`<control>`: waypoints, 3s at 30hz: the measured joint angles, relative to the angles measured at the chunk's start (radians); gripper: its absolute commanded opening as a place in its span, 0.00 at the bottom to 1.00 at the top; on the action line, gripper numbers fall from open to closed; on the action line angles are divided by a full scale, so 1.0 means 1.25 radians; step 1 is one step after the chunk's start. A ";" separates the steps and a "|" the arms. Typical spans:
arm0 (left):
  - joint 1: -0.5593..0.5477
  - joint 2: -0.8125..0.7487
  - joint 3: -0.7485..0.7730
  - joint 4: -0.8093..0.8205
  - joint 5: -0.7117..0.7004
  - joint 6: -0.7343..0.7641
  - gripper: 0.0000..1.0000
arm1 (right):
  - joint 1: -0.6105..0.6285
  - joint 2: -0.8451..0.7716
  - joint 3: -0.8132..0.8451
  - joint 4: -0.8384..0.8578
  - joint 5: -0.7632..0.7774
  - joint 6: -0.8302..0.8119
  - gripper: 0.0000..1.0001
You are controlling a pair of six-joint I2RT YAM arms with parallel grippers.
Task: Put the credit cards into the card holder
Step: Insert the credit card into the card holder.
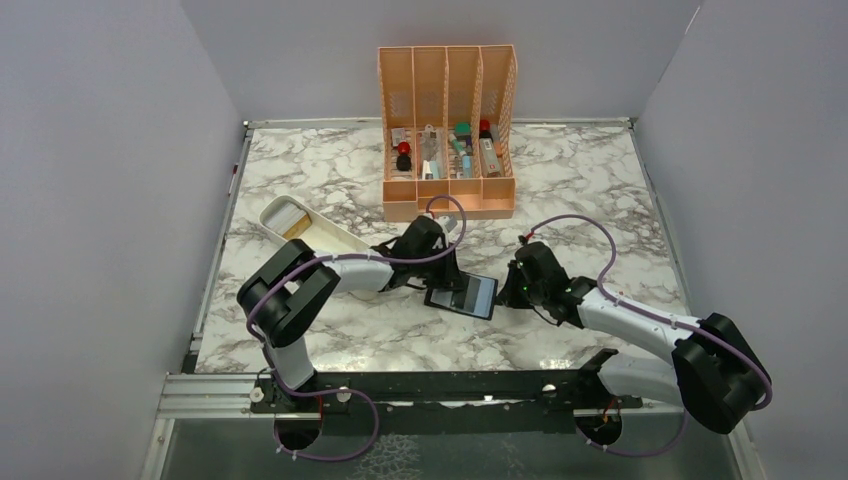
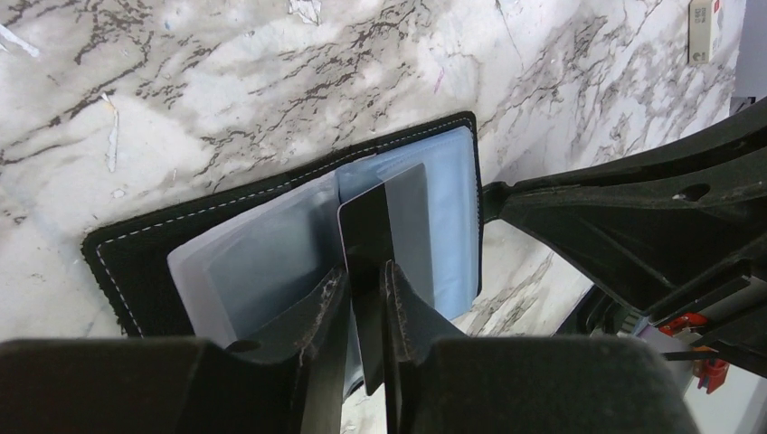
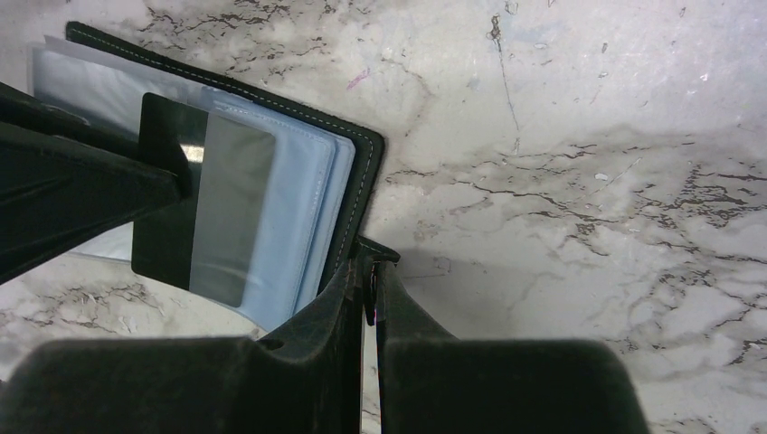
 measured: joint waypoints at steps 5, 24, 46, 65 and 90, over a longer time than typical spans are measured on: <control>-0.005 0.000 -0.016 0.016 0.000 -0.010 0.29 | 0.000 0.000 0.000 0.001 0.000 0.000 0.01; -0.044 -0.016 -0.026 0.030 -0.024 -0.027 0.36 | 0.000 0.000 0.041 -0.018 0.026 -0.001 0.01; -0.055 -0.051 -0.030 0.024 -0.050 -0.031 0.42 | 0.000 0.004 0.054 -0.031 0.042 -0.010 0.01; -0.069 -0.050 -0.013 -0.054 -0.095 -0.017 0.45 | 0.000 0.008 0.064 -0.034 0.042 -0.009 0.01; -0.096 -0.003 -0.006 0.063 -0.046 -0.068 0.45 | 0.000 0.003 0.061 -0.034 0.042 -0.010 0.01</control>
